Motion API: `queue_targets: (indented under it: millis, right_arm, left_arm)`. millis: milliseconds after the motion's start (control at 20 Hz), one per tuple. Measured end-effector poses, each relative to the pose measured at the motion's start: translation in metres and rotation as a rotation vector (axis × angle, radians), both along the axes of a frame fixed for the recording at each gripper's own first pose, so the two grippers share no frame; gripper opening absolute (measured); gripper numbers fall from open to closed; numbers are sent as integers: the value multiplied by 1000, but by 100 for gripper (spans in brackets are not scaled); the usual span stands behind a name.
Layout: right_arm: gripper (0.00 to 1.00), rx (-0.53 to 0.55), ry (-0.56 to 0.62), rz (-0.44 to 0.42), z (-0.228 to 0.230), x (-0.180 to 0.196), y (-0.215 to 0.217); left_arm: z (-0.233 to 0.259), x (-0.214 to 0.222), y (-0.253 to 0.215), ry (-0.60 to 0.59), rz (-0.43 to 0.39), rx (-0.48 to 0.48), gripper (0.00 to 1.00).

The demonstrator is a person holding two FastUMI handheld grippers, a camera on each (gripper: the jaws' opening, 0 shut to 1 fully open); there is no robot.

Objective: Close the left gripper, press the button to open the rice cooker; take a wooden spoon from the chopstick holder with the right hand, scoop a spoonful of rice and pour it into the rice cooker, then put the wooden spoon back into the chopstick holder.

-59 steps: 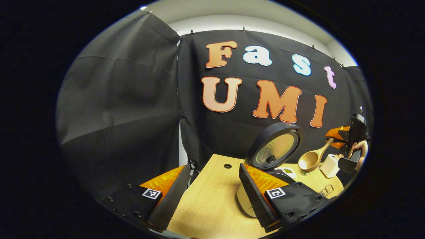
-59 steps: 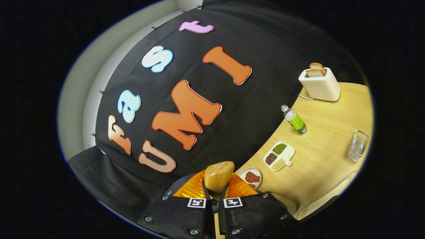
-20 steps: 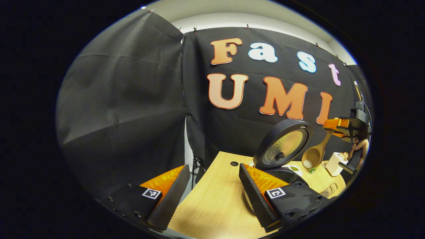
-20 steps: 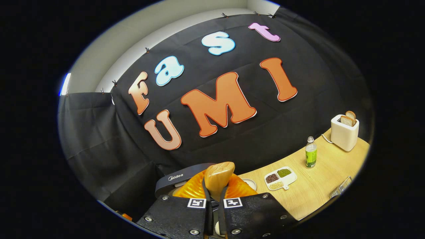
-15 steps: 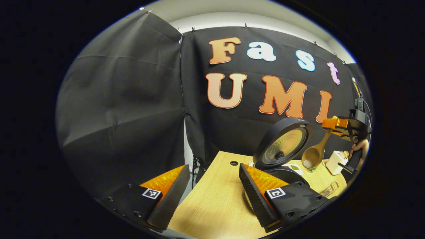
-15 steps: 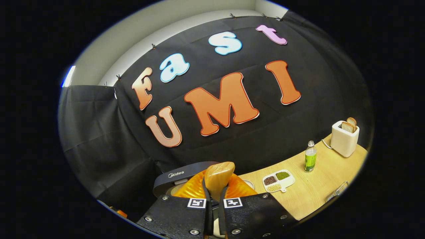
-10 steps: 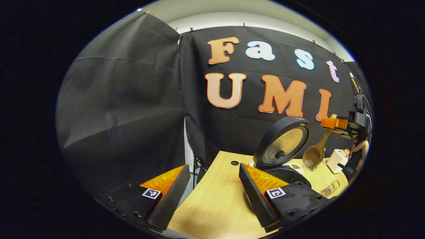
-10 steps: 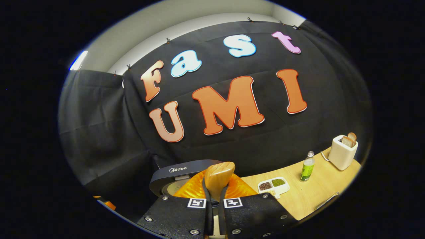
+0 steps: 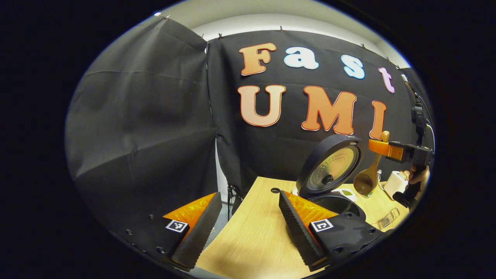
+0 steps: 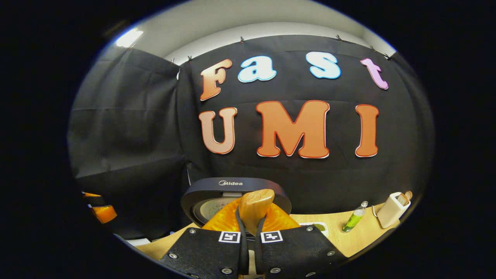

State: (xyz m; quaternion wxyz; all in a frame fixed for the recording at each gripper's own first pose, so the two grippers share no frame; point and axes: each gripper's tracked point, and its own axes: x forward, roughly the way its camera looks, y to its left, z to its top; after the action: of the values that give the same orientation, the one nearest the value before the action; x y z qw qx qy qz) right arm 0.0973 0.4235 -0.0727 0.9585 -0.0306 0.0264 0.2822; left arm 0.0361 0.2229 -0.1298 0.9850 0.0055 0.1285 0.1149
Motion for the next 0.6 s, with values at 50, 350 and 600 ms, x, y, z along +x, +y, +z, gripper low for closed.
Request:
queue_targets:
  millis: [50, 350, 600]
  right_arm:
    - [5, -21, -11, 11, -2, -1, 0]
    - [5, 30, 53, 7, -11, -2, -17]
    - [5, 114, 86, -70, -3, 2, -72]
  left_arm:
    - [1, 0, -1, -1, -2, 4, 97]
    - [0, -4, -8, 0, -17, -17, 97]
    - [1, -3, -19, -10, -42, -47, 97]
